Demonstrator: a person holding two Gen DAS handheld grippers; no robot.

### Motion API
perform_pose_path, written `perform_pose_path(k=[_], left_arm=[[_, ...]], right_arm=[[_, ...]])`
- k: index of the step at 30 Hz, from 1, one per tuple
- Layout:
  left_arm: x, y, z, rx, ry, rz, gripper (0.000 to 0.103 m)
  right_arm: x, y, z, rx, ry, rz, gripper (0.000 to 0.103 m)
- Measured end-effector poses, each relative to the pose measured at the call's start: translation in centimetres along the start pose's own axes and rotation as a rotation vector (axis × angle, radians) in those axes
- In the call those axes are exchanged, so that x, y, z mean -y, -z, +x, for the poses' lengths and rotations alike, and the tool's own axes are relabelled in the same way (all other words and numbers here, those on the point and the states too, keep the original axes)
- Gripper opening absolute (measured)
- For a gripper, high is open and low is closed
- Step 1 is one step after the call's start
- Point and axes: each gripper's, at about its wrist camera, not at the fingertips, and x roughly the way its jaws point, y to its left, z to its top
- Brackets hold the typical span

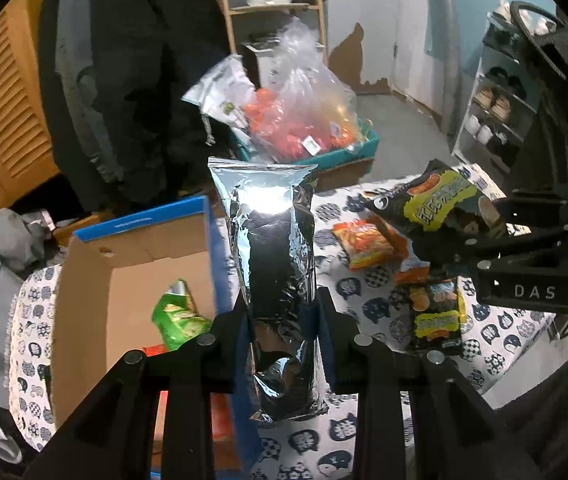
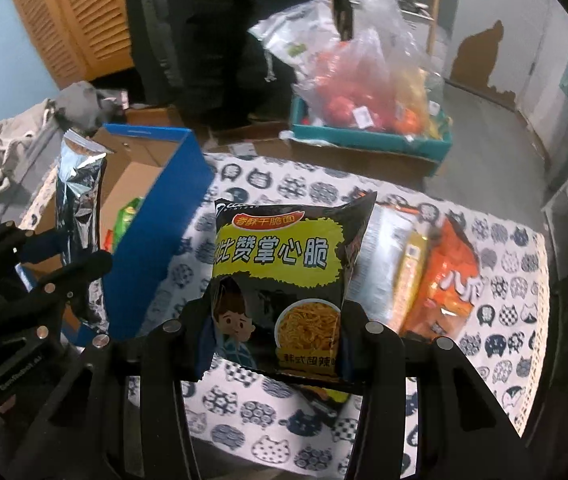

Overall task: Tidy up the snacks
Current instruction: 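Carry silver bag in left tool while right carries black bag to box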

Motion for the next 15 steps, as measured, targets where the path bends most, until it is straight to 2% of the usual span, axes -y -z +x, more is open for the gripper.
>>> perform_pose_path(k=[15], left_arm=[[-8.8, 1.6, 0.5, -0.025, -0.066, -0.150, 0.030]], right_arm=[[-5.1, -3.3, 2.3, -0.026, -0.045, -0.048, 0.046]])
